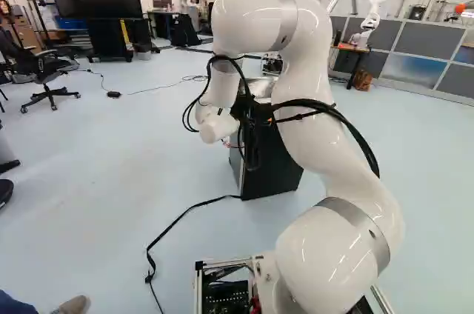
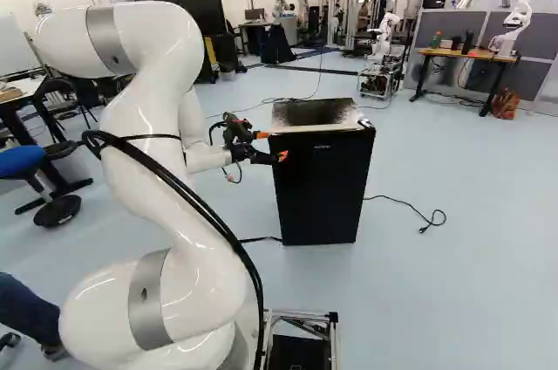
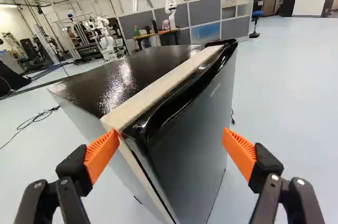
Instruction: Grab a drink from the fridge
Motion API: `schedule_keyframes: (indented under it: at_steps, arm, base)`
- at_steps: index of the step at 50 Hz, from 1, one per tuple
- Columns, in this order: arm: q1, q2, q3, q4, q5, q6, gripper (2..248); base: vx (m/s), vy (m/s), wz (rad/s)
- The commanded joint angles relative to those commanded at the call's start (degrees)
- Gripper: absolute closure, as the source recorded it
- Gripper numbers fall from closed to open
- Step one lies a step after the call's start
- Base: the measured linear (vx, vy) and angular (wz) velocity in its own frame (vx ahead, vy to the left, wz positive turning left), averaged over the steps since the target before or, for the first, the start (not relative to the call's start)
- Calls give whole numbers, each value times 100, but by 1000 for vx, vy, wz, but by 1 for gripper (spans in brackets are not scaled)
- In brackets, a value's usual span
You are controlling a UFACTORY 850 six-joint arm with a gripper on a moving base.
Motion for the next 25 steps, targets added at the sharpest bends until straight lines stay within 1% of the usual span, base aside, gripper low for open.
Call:
schedule_keyframes:
  at_steps: [25]
  arm:
    - [130, 329, 576, 0, 0, 0, 3]
  base:
    - [0, 0, 0]
